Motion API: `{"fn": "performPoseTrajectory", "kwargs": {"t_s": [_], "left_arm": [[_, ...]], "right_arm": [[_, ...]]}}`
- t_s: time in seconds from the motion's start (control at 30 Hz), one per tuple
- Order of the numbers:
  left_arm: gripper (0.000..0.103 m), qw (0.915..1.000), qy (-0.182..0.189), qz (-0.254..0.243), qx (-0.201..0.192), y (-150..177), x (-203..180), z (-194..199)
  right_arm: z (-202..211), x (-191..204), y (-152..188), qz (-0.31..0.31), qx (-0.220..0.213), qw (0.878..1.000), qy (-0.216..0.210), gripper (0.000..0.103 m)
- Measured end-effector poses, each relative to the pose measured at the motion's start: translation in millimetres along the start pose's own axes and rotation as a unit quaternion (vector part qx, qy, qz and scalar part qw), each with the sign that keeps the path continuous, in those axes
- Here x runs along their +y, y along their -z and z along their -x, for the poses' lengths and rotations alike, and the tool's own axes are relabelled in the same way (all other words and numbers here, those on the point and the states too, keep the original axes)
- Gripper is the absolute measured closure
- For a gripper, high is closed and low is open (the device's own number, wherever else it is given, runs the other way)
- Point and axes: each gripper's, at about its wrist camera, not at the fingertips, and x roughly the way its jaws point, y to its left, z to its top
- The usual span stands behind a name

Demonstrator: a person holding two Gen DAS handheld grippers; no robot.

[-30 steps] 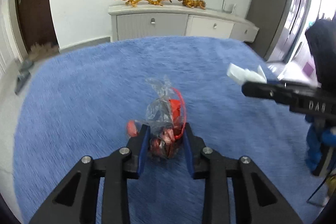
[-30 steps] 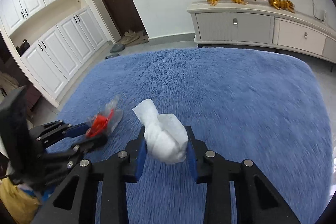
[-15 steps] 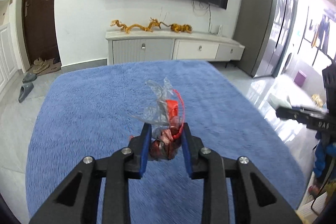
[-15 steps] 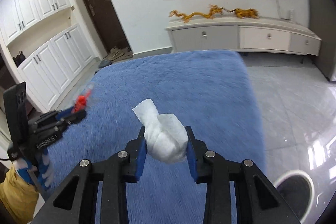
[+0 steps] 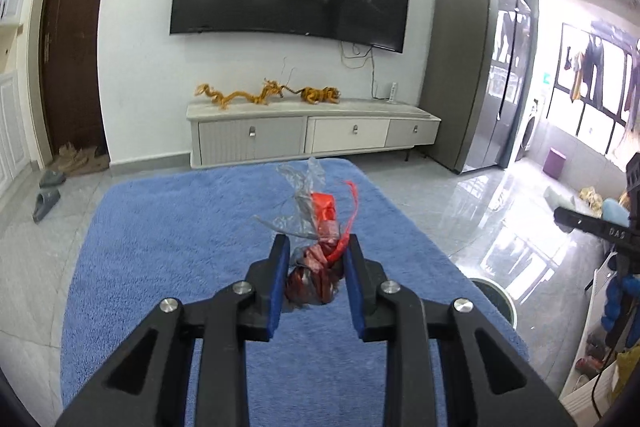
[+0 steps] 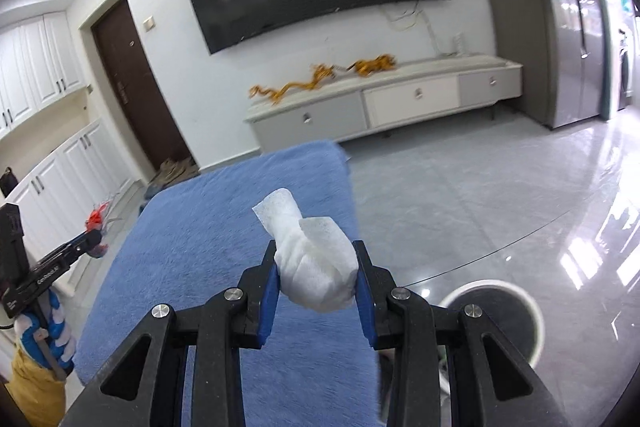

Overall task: Collect trash
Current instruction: 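Carry the red wrapper and white tissue in both tools over the bin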

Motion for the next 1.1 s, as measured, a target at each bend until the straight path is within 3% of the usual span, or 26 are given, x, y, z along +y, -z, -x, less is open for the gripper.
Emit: {"fn": "performPoseTrajectory", "kwargs": {"t_s": [0.3, 0.57, 0.8, 1.1], "left_arm": [[0.077, 0.9974, 0.006, -0.071, 0.008, -8.7, -82.0, -8.1], [0.077, 0.9903, 0.037, -0.122, 0.054, -7.0, -154.2, -51.8], [0.077, 0.9764, 0.087, -0.167, 0.106, 3.4, -231.4, -110.1], [0.077, 0.9476, 0.160, -0.215, 0.174, 29.1, -321.3, -191.3]], "right_arm": [[26.7, -43.5, 8.5, -0.015, -0.030, 0.999, 0.033, 0.071], [17.7, -103.0, 28.7, -0.079, -0.022, 0.996, 0.044, 0.069], [5.2, -157.3, 54.3, -0.131, -0.006, 0.989, 0.062, 0.069], [-27.7, -216.2, 84.2, -0.190, 0.033, 0.977, 0.088, 0.069]]}}
